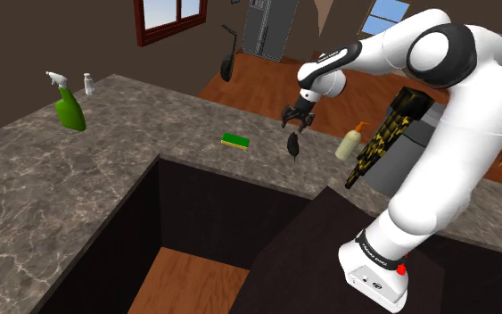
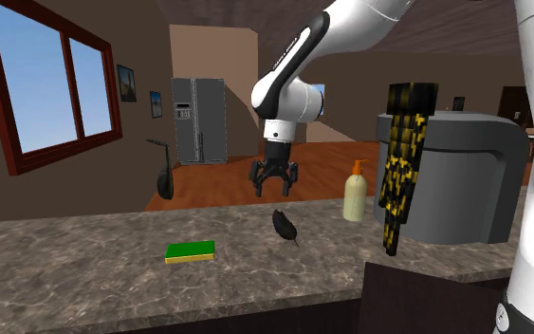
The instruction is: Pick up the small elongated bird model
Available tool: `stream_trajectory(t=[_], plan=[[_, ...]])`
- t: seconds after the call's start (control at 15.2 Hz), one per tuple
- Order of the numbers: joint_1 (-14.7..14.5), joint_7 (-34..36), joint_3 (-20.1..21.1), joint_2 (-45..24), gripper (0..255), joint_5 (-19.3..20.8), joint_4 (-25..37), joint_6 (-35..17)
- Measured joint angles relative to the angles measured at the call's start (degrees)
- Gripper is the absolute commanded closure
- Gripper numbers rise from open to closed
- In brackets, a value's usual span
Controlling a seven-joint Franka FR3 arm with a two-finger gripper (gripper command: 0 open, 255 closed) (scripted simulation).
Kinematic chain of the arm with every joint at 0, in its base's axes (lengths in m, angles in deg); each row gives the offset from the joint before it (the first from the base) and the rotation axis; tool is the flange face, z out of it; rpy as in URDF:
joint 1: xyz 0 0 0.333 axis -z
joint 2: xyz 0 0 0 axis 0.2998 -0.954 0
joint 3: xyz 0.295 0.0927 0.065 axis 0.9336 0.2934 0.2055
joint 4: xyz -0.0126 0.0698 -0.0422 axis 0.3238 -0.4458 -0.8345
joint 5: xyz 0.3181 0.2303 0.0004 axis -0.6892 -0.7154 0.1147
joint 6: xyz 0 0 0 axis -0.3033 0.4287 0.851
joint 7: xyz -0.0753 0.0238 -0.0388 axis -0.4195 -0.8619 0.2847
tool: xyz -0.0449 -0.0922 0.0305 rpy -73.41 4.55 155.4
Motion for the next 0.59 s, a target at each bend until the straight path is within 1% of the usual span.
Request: stream_trajectory(t=[0.13,0.4,0.59], plan=[[1.09,-0.07,-0.4,-2.89,0,-1.37,1.18,-1.02],[3.77,-0.23,-0.62,-11.14,0,-4.62,6.72,-2.38],[5.8,0.04,-0.87,-15.82,0,-6.54,9.93,-2.88]])
